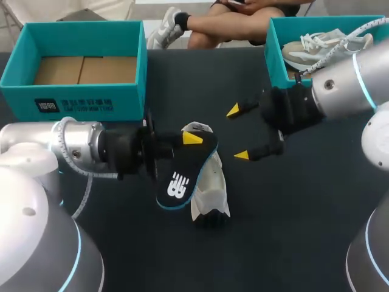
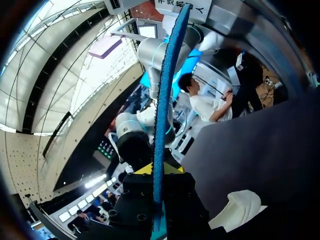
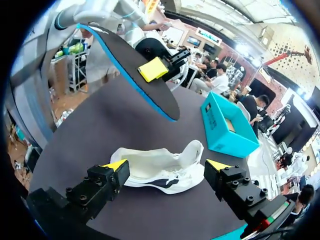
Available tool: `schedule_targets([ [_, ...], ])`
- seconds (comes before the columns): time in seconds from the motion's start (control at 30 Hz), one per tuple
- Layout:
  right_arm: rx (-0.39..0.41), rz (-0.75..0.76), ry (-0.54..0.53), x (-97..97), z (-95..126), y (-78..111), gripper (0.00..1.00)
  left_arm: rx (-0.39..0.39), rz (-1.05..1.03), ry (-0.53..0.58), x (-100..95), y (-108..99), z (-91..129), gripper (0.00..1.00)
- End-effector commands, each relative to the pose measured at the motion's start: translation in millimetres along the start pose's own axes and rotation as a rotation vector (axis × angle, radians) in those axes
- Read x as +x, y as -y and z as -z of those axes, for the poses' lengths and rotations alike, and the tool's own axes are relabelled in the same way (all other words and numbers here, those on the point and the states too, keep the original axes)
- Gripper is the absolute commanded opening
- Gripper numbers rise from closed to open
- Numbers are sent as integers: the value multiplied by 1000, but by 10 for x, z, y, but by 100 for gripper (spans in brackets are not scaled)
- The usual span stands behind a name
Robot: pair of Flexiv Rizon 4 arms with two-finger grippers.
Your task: Take the shoe out of the shoebox, open the shoe tongue, remove and reinsert the insole, then place the shoe into the shoebox
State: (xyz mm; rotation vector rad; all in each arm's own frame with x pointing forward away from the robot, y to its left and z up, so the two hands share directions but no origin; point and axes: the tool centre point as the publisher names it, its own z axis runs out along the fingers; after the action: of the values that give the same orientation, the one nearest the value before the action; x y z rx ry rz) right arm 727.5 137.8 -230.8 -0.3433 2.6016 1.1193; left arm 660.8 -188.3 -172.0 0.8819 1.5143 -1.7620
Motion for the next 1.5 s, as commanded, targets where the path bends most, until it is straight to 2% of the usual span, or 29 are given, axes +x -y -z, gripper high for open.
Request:
schedule_targets([
  [0.03, 73, -7, 46, 178, -143, 85, 100, 2, -5, 36, 211, 20, -38, 0],
  [0.13, 77, -26, 22, 255, -234, 175, 100, -3, 1, 30, 318, -14, -36, 0],
  [0.17, 102, -35, 13, 278, -266, 204, 100, -4, 1, 31, 349, -26, -37, 0],
  [0.5, 106, -99, -10, 429, -491, 462, 100, -12, 29, 7, 662, -206, -94, 0],
  [0.77, 134, -111, -36, 485, -563, 533, 100, -18, 50, 2, 862, -343, -86, 0],
  [0.83, 172, -119, -40, 506, -572, 542, 100, -24, 61, 9, 901, -369, -78, 0],
  [1.33, 172, -119, -40, 506, -572, 542, 100, -40, 63, 13, 915, -376, -75, 0],
  [1.5, 207, -106, -10, 449, -685, 602, 100, -40, 63, 13, 915, -376, -75, 0],
])
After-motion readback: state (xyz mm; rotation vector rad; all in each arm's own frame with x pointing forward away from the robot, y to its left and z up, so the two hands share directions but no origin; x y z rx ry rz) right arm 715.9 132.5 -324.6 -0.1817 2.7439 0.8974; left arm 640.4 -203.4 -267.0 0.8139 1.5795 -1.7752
